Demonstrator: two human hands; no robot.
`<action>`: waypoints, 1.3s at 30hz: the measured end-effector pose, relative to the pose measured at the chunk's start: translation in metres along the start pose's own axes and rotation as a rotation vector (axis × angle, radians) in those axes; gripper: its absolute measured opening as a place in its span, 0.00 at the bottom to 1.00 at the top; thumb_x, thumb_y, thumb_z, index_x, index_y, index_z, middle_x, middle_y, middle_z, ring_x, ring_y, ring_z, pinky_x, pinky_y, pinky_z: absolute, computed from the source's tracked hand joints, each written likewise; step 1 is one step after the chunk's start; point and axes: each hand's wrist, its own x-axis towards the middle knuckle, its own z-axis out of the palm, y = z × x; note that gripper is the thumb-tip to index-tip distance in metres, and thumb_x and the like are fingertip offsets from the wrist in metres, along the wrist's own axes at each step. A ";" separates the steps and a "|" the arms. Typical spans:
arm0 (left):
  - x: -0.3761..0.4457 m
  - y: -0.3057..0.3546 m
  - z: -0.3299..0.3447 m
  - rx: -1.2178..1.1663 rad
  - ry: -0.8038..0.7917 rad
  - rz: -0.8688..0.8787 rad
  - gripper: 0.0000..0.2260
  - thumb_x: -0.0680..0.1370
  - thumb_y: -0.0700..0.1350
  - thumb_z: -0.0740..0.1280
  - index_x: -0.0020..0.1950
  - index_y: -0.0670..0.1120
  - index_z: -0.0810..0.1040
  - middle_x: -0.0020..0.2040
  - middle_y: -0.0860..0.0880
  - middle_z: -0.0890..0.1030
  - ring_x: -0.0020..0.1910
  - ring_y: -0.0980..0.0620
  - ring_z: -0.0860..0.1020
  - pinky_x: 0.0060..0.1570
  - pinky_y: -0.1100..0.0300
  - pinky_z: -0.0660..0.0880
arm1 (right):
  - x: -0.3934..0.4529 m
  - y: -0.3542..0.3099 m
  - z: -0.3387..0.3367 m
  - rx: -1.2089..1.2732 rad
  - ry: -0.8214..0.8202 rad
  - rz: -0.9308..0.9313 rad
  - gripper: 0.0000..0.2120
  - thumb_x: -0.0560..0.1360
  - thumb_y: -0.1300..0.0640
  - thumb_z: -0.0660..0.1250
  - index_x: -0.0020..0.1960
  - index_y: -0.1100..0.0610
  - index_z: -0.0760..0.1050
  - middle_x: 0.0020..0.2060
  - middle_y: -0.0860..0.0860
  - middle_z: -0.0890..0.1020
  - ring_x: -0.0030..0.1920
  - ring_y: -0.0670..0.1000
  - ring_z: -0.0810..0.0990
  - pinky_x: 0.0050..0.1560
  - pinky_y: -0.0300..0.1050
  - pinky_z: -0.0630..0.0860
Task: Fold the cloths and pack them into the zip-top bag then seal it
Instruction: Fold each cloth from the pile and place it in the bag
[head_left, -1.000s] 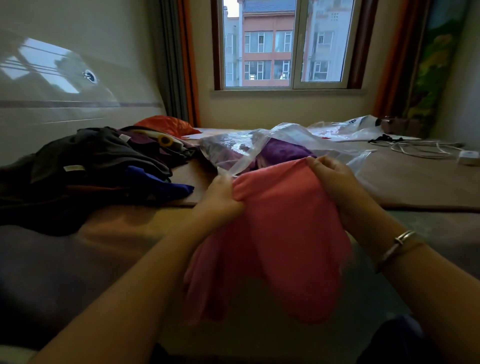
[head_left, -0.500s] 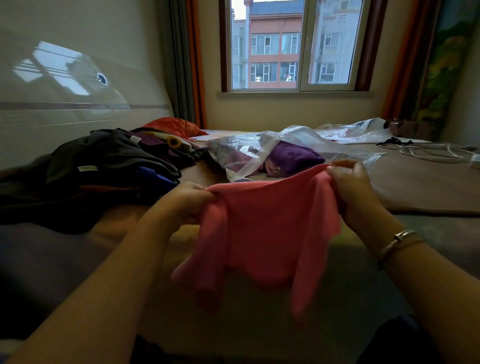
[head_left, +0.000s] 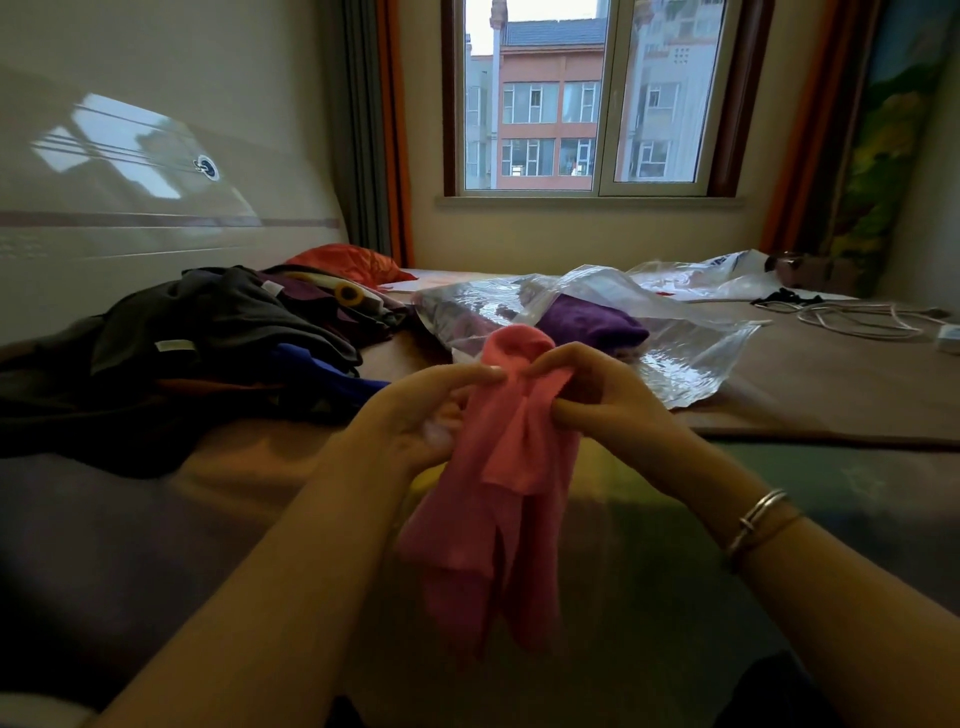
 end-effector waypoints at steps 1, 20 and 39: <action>0.000 -0.001 0.001 0.025 -0.054 0.025 0.10 0.75 0.35 0.66 0.55 0.40 0.79 0.44 0.42 0.83 0.40 0.49 0.81 0.43 0.58 0.80 | 0.001 0.001 -0.001 -0.016 0.027 -0.011 0.13 0.71 0.72 0.66 0.48 0.55 0.77 0.48 0.60 0.80 0.47 0.50 0.79 0.52 0.48 0.78; 0.007 0.002 -0.003 -0.301 -0.022 0.111 0.13 0.79 0.32 0.56 0.56 0.40 0.78 0.45 0.42 0.81 0.42 0.50 0.79 0.40 0.60 0.80 | 0.000 0.008 -0.009 0.114 -0.209 0.113 0.14 0.68 0.57 0.65 0.51 0.55 0.83 0.50 0.54 0.85 0.53 0.51 0.82 0.56 0.43 0.77; 0.001 -0.012 0.006 0.411 0.028 0.285 0.19 0.73 0.31 0.69 0.61 0.43 0.77 0.57 0.43 0.80 0.51 0.49 0.81 0.44 0.59 0.80 | 0.004 0.004 -0.009 0.519 -0.069 0.159 0.09 0.74 0.66 0.60 0.47 0.63 0.79 0.38 0.55 0.84 0.38 0.48 0.82 0.38 0.38 0.79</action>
